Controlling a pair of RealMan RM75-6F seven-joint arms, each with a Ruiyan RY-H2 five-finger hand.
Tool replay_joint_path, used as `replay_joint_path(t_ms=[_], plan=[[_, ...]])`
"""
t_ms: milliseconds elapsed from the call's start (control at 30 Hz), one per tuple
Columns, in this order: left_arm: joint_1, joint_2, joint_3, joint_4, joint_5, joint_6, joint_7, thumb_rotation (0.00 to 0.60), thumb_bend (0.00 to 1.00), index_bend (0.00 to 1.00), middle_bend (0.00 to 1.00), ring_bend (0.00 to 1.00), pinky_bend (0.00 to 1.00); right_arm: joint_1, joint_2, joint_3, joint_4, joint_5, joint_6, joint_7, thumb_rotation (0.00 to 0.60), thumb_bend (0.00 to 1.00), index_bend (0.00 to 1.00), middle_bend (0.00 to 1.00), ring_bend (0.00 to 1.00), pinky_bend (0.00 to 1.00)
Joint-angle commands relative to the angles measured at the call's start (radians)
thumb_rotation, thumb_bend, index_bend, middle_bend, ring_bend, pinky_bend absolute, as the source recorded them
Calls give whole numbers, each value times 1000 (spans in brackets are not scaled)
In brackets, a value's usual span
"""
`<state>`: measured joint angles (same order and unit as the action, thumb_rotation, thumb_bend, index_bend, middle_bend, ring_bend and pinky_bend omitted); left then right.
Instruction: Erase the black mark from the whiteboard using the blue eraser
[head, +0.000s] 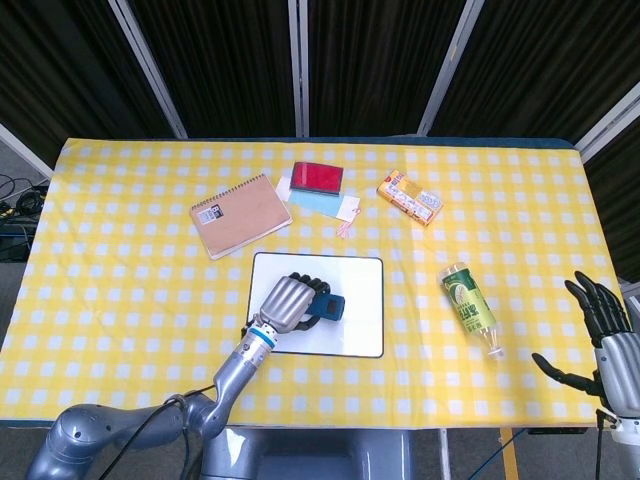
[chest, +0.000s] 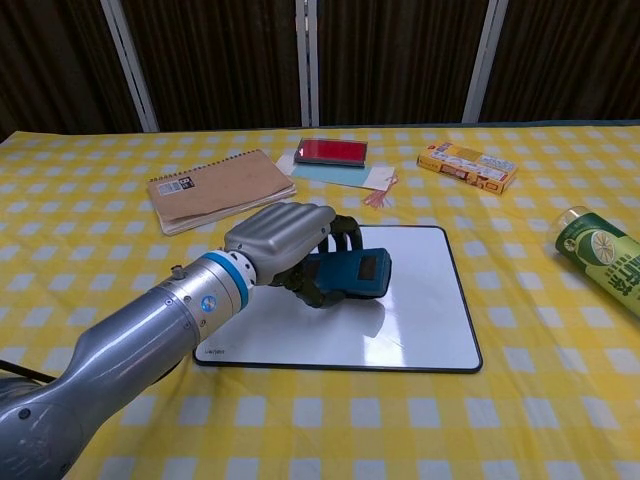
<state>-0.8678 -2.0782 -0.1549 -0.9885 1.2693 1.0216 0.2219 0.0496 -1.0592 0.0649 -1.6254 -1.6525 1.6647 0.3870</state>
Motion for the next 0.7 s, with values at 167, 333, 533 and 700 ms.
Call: replay_joint_path(t_ms=[167, 333, 533, 700], plan=[[27, 18, 10, 34, 30, 2, -40, 600, 595, 850, 520, 510, 533, -1, -4, 2, 3, 3, 3, -1, 600, 55, 0, 0, 0, 0], [62, 69, 25, 42, 48, 15, -73, 600, 595, 850, 520, 510, 533, 0, -11, 1, 2, -2, 3, -14, 600, 55, 0, 0, 0, 0], [97, 120, 35, 34, 71, 35, -108, 600, 595, 850, 520, 510, 533, 5, -20, -1, 0, -10, -2, -26, 600, 55, 0, 0, 0, 0], [102, 124, 23, 26, 76, 38, -117, 600, 596, 850, 520, 510, 533, 9, -25, -2, -2, -15, -5, -30, 600, 54, 0, 0, 0, 0]])
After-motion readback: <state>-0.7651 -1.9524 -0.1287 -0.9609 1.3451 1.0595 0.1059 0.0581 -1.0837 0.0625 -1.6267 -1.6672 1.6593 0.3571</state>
